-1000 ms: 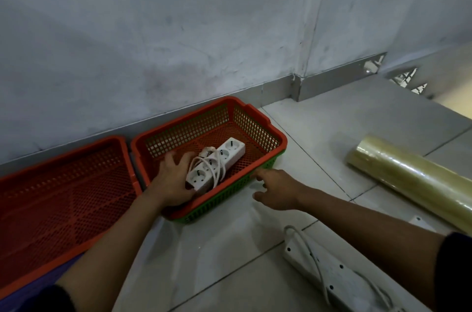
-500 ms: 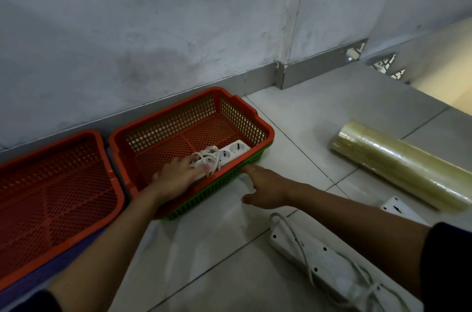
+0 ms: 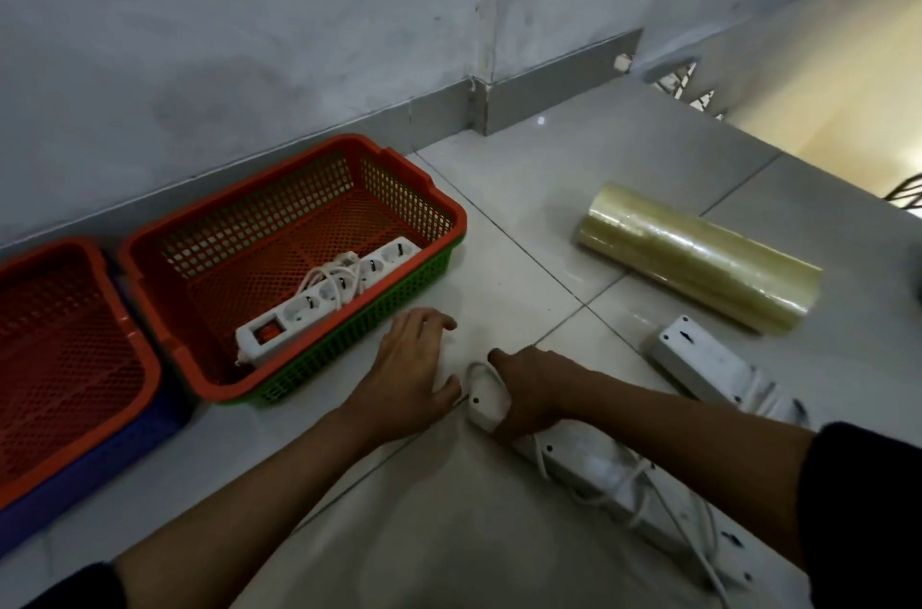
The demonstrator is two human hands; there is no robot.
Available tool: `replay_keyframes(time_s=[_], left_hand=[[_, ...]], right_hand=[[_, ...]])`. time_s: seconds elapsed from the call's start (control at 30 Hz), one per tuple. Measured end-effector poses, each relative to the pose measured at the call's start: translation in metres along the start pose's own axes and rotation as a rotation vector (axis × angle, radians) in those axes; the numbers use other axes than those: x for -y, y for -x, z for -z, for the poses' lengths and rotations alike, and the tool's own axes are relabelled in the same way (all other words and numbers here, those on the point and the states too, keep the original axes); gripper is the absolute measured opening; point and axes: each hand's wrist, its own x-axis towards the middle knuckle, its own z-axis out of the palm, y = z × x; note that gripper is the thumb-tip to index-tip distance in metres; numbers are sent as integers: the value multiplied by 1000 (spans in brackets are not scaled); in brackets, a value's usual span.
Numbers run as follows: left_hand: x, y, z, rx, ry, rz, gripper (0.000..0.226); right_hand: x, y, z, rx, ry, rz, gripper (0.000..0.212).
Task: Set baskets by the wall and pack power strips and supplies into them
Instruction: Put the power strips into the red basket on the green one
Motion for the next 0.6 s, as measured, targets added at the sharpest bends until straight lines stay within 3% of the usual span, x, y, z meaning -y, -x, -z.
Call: replay_keyframes(time_s=[0.1,0.2,0.3,0.4,0.5,0.6], left_hand=[[-4,1,-1,68,220,134,63],[-12,1,4,193,425,293,60],[-25,3,14,349,612,397,70],[-32,7,25,450,878,489,87],[-31,10,43,444,1151,513,71],[-25,9,69,333,1109,472,47]], right_hand=[[-13,4,12,-131,-76,-31,86],[-21,5,41,-283,-332,-59,81],[-22,7,77,-397,-735,-75,63],[-20,10,106,-407,-1182,-60,47],[-16,7,125,-455,-1463,-68,48],[-4,-1,136,-464,-1622,-52,55]])
